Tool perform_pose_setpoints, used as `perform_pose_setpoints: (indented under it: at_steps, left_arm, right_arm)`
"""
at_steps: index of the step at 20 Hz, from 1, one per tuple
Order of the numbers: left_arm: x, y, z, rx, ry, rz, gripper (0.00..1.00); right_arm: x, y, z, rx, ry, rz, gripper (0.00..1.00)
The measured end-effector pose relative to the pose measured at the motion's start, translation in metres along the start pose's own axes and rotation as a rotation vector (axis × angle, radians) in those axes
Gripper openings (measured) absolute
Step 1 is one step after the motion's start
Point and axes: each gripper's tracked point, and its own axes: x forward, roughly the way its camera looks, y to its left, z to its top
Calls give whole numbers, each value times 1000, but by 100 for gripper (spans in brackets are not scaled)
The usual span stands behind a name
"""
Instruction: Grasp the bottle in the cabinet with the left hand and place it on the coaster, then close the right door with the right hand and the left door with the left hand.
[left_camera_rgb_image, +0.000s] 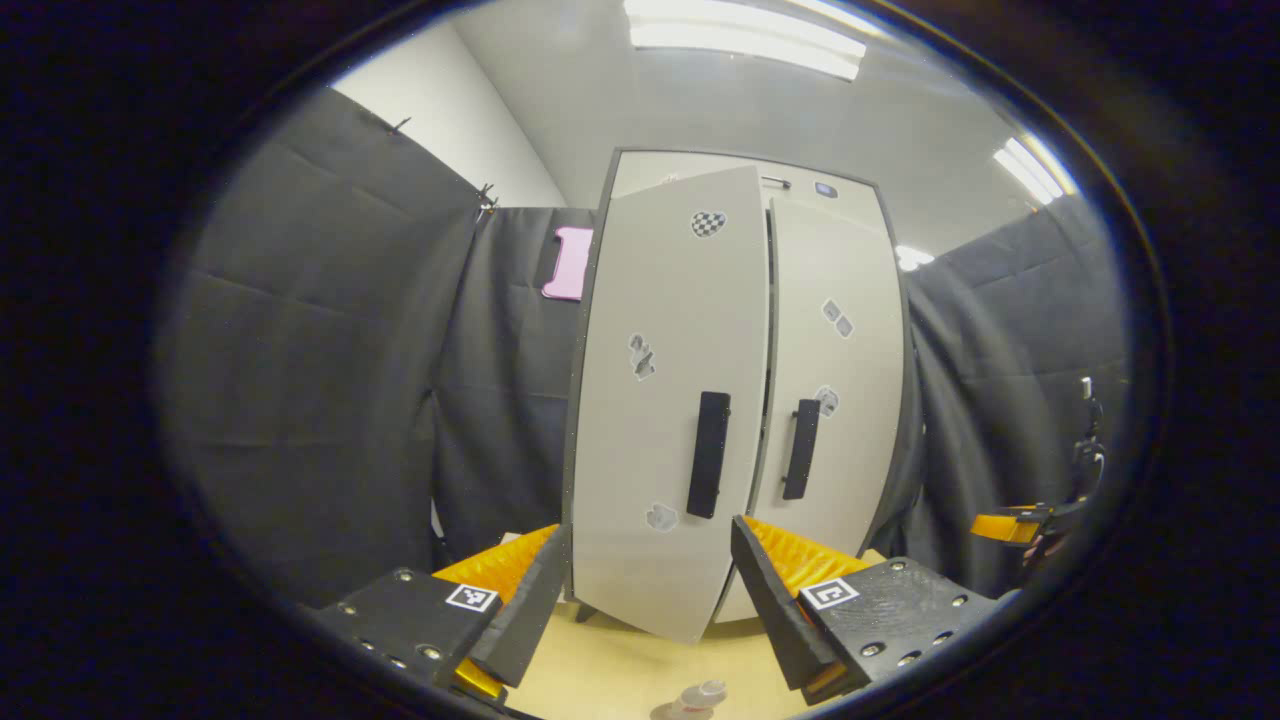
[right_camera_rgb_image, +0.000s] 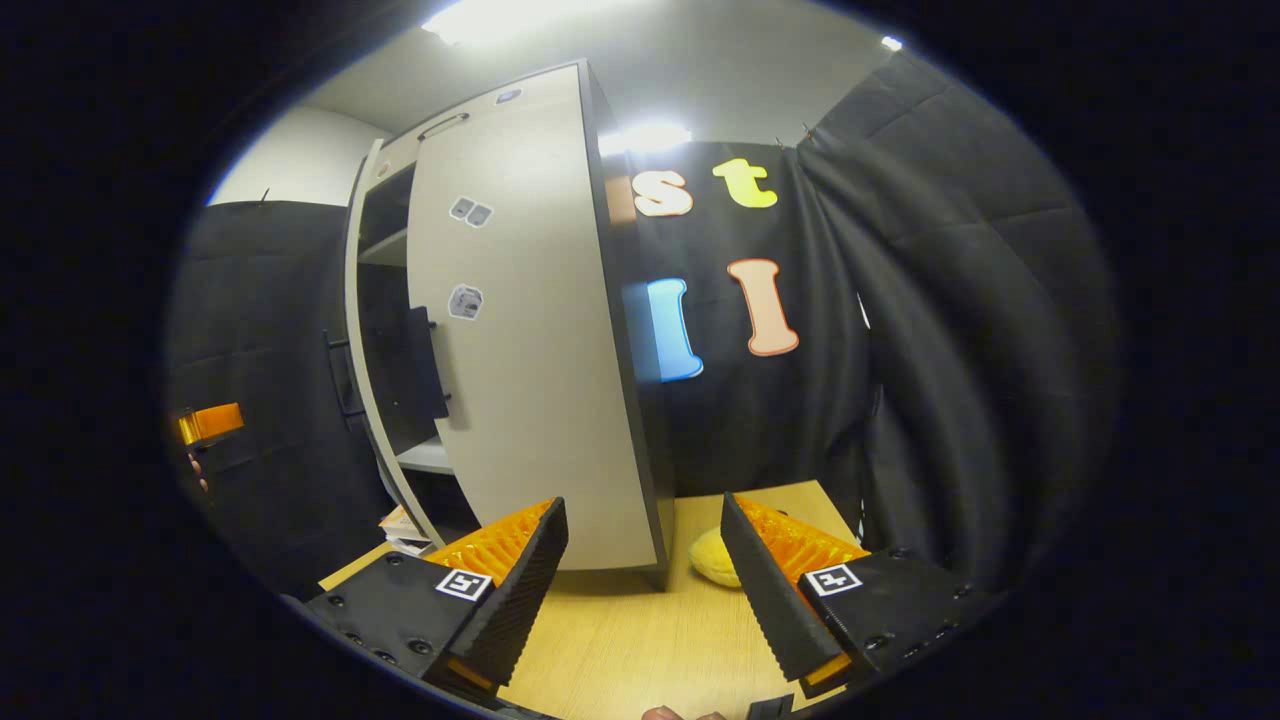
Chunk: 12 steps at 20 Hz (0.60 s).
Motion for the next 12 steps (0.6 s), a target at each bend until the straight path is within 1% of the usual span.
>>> perform_pose_setpoints:
  at_steps: [1,2,6,9,12]
  left_arm:
    - [-3,4,-1,9,0,-3,93]
    - [-1,9,1,34,0,0,100]
    - [1,40,-1,157,10,36,99]
    - [16,53,3,172,9,10,100]
    - [24,60,5,179,0,4,100]
  right_arm:
    - [2,2,0,-10,-7,-14,98]
    - [4,9,-2,-13,1,-20,98]
    - [20,39,-4,-12,21,-42,98]
    - [26,58,0,-10,11,-61,98]
    - [28,68,-5,10,34,-64,98]
